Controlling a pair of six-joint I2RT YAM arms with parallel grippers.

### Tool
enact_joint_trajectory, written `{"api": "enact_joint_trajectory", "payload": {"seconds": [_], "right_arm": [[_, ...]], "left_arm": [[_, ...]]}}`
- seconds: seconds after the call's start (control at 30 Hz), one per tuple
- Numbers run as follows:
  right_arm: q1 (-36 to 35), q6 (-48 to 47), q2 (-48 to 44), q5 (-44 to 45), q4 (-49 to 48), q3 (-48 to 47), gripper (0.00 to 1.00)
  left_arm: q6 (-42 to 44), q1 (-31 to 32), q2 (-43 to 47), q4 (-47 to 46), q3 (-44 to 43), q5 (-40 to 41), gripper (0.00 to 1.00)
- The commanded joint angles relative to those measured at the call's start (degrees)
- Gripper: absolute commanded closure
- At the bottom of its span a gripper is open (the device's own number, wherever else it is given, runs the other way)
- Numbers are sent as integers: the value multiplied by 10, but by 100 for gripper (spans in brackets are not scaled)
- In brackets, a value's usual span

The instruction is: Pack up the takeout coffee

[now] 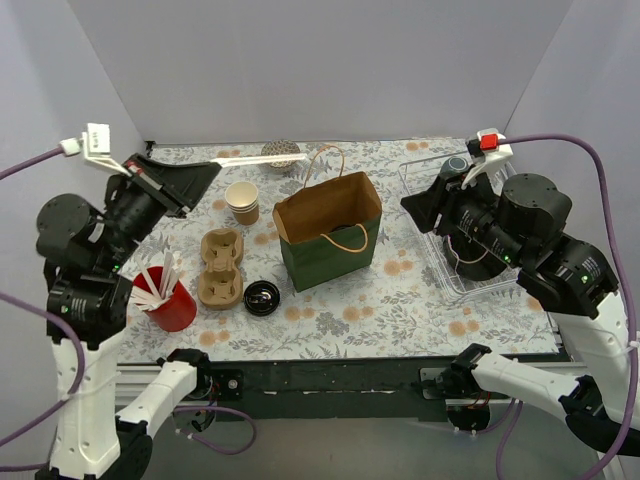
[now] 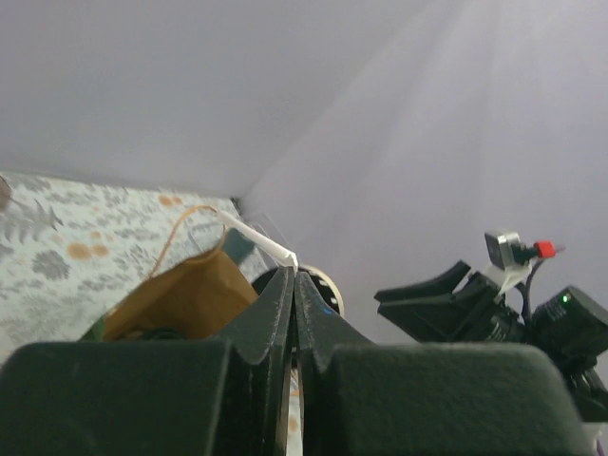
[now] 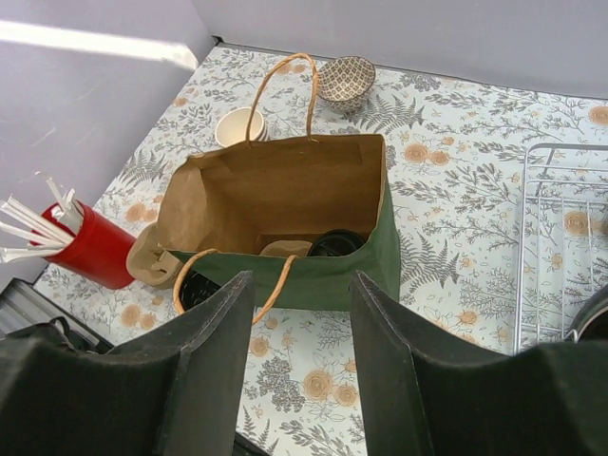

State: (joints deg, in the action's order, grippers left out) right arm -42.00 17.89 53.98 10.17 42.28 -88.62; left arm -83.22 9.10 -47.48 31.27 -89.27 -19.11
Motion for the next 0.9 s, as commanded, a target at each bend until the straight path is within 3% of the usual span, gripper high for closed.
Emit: {"api": "enact_joint_trajectory", "payload": {"seconds": [0.0,0.37,0.67,0.87], "right_arm": [[3,4,-7,14,-19,-3,48],[3,-8,-3,16,-24,3,48],[3,-1,-14,17,-24,22,48],[3,0,-19,13,-20,33,48]], "left_arm": [[-31,-2,-14,-38,45,-159,100],[23,-2,-16,31,84,-207,100],[147,-2,-95,139,27,-150,100],[171,-2,-124,125,44,-149,100]]}}
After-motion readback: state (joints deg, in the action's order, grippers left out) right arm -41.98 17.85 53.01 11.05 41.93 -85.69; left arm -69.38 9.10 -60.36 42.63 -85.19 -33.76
